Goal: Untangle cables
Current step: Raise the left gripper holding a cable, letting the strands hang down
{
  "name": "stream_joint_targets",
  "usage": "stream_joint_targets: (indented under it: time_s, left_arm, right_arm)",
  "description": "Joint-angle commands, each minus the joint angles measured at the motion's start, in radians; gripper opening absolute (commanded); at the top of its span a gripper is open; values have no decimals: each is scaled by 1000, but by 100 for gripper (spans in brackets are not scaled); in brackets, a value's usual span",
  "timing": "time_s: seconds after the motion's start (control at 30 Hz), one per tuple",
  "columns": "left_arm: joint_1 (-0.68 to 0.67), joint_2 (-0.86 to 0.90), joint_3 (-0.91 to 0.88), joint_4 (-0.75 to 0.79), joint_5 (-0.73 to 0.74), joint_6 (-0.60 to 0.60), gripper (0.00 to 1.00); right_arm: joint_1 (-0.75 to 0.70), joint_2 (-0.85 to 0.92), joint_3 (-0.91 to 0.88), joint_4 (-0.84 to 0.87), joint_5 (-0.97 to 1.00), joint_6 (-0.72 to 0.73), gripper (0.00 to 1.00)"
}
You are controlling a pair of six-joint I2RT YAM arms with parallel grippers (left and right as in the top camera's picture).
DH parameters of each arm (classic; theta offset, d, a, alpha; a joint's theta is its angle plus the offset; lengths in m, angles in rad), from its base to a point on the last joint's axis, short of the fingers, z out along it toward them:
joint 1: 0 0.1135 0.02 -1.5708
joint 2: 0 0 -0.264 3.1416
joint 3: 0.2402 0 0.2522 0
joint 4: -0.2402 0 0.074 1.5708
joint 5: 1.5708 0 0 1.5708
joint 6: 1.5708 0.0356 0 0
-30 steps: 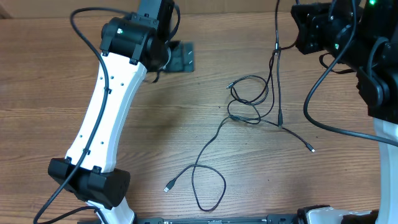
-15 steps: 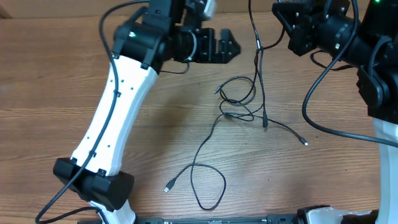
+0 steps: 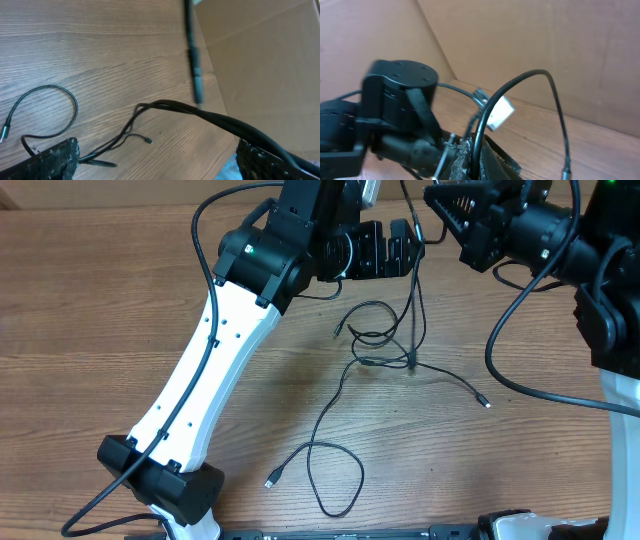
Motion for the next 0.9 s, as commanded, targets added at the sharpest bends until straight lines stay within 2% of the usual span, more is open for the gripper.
stream_joint_targets:
  time_s: [0.0,0.2,0.53,0.63,0.87]
  left_arm:
    - [-24,5,2,4,-49,-44,100]
    - [-72,63,2,-53,-130,-32,100]
    - [-99,195,2,-122,-133,-29,100]
    - [-99,206,2,-135,-134,-21,100]
    - [-99,206,2,-165,-134,80,100]
  right_arm:
    - [3,-4,39,35,-71,47,4]
    - [3,-4,39,83,-88,104,4]
    - [2,-13,39,158,-77,124,4]
    - [2,-13,39,164,-13,124,4]
    - [2,-13,39,178,137,124,4]
